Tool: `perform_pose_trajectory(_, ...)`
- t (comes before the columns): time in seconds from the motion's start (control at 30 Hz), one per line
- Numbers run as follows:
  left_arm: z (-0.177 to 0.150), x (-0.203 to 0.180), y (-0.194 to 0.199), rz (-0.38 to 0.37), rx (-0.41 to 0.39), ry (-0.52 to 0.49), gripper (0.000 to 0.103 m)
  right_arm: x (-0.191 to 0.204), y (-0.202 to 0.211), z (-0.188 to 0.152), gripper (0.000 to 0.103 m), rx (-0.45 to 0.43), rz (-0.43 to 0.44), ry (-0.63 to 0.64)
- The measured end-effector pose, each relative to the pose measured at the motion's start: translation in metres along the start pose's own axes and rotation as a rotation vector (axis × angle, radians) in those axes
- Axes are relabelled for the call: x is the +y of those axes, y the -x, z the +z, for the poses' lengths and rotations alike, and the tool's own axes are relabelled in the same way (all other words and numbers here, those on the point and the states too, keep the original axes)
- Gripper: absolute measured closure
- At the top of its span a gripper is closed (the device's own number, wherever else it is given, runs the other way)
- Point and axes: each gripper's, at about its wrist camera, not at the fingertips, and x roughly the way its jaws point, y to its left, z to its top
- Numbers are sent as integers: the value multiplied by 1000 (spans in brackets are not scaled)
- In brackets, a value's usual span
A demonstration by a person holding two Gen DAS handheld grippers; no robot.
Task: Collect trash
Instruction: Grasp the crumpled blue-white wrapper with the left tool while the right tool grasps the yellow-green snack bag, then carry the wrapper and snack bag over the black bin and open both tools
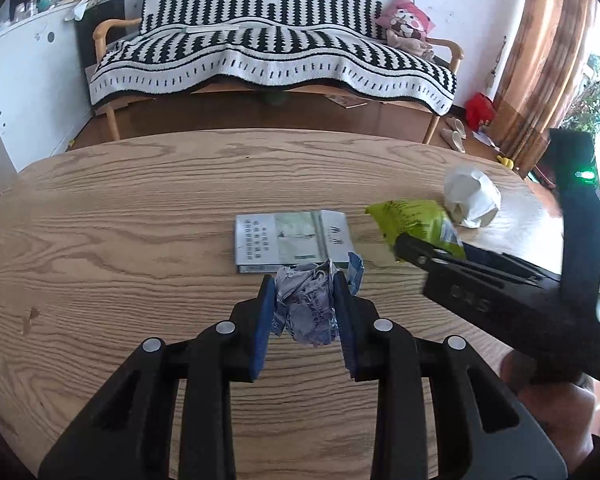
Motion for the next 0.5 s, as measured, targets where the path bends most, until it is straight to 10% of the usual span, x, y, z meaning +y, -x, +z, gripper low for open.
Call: perform_pose_trajectory(0.5, -11, -119, 20, -121, -20, -109, 74, -122, 135, -56, 55, -91, -164, -101)
